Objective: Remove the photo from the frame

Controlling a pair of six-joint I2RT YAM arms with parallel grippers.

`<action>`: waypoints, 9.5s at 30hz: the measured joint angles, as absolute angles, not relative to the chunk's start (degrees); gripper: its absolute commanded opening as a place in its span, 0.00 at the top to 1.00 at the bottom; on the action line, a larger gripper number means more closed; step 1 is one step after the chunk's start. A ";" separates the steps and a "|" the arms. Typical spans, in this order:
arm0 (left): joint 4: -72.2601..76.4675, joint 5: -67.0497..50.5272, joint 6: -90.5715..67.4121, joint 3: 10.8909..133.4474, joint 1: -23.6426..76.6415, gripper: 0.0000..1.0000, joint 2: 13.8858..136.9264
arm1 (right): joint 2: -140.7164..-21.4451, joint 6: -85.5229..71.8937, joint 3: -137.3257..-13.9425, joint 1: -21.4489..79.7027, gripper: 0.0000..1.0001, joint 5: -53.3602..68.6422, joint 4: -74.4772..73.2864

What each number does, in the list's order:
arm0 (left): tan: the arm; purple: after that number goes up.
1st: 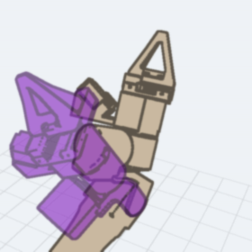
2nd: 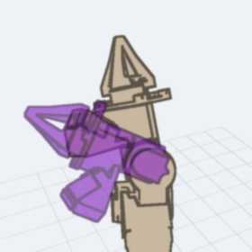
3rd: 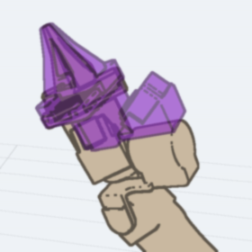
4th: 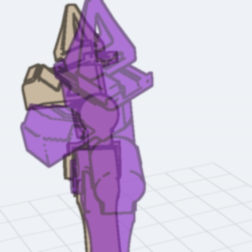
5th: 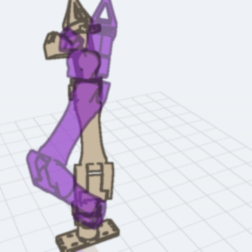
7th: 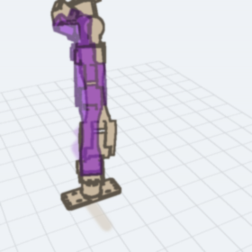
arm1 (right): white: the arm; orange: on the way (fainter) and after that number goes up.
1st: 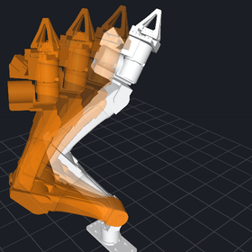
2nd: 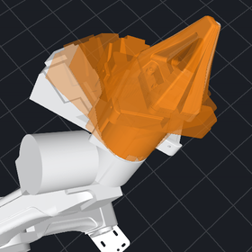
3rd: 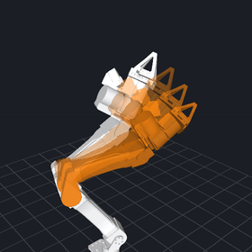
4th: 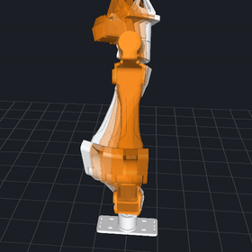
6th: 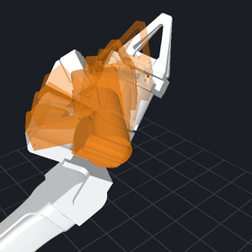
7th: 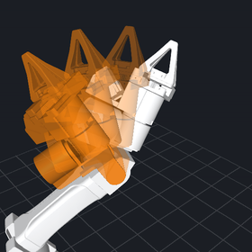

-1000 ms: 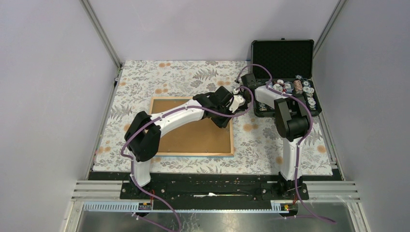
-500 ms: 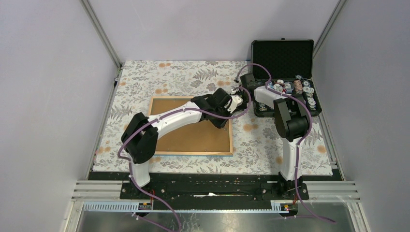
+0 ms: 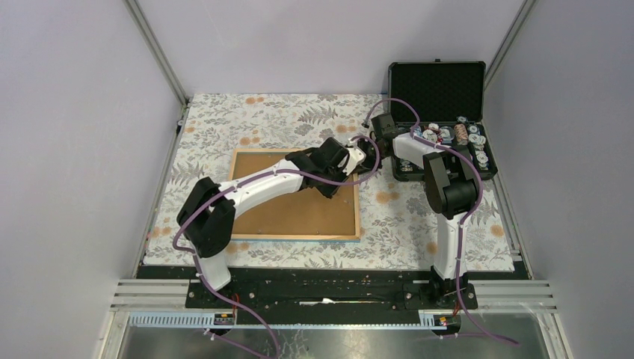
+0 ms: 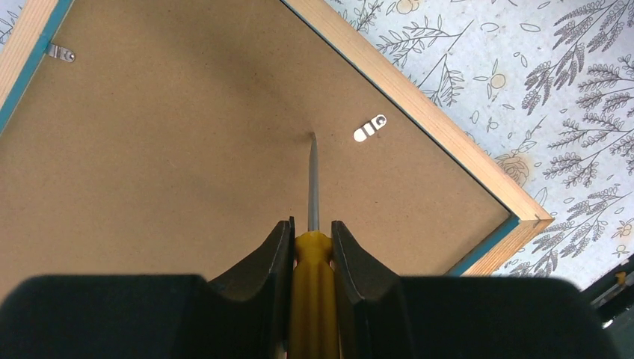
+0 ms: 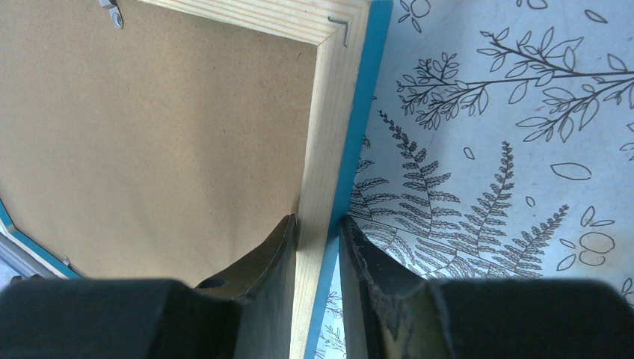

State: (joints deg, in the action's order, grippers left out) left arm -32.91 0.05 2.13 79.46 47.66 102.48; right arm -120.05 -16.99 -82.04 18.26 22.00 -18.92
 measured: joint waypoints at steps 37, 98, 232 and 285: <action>-30.74 -2.61 0.97 93.41 33.69 1.00 111.15 | -114.34 -11.90 -74.91 18.24 1.00 22.52 -21.71; -30.35 0.08 5.28 89.38 33.50 1.00 111.46 | -114.28 -11.84 -74.94 18.26 1.00 21.93 -22.06; -31.62 -6.20 30.61 88.44 34.89 1.00 110.74 | -116.05 -12.43 -78.04 17.85 1.00 21.71 -26.35; -46.65 -13.13 12.03 88.99 3.97 1.00 102.91 | -117.43 9.54 -99.42 20.10 0.00 28.75 -34.02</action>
State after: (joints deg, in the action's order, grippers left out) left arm -46.65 -13.13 12.03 88.99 3.97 102.91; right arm -117.43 9.54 -99.42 20.10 28.75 -34.02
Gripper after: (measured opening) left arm 0.248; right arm 0.993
